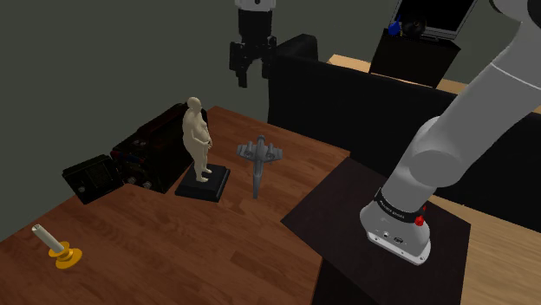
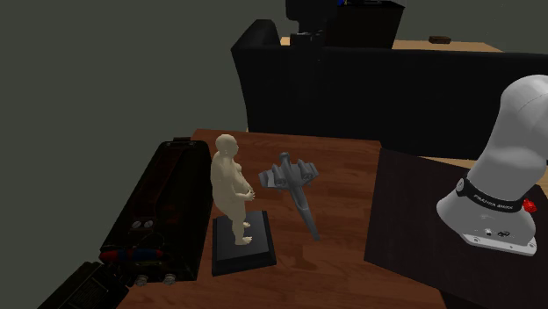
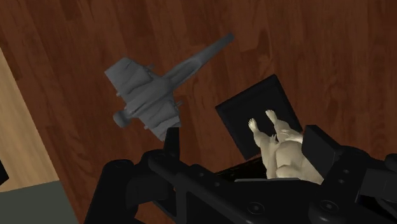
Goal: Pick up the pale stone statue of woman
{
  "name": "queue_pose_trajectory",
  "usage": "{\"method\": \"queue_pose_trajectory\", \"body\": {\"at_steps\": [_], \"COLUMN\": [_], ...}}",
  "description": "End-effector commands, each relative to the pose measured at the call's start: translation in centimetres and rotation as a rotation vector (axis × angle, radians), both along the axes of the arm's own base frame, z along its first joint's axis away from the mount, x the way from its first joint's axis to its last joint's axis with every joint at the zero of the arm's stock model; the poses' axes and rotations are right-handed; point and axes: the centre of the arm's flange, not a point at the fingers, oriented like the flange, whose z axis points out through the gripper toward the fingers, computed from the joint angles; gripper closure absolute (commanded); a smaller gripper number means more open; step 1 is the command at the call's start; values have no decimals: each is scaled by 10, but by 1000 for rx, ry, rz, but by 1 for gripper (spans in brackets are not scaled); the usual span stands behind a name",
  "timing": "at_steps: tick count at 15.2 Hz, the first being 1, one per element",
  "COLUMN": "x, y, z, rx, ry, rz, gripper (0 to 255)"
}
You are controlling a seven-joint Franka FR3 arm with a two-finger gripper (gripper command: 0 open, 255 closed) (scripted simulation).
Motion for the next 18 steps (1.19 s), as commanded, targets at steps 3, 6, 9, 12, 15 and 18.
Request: {"method": "queue_pose_trajectory", "body": {"at_steps": [3,6,9,12,15,18], "x": [35,60,86,110,110,110], "y": [40,69,97,123,123,123], "z": [-10,-18,-25,-33,-48,-64], "rx": [5,8,11,14,14,14], "ry": [1,2,2,3,3,3], "rz": [-22,-37,-52,-65,-65,-65], "gripper": [0,0,0,0,0,0]}}
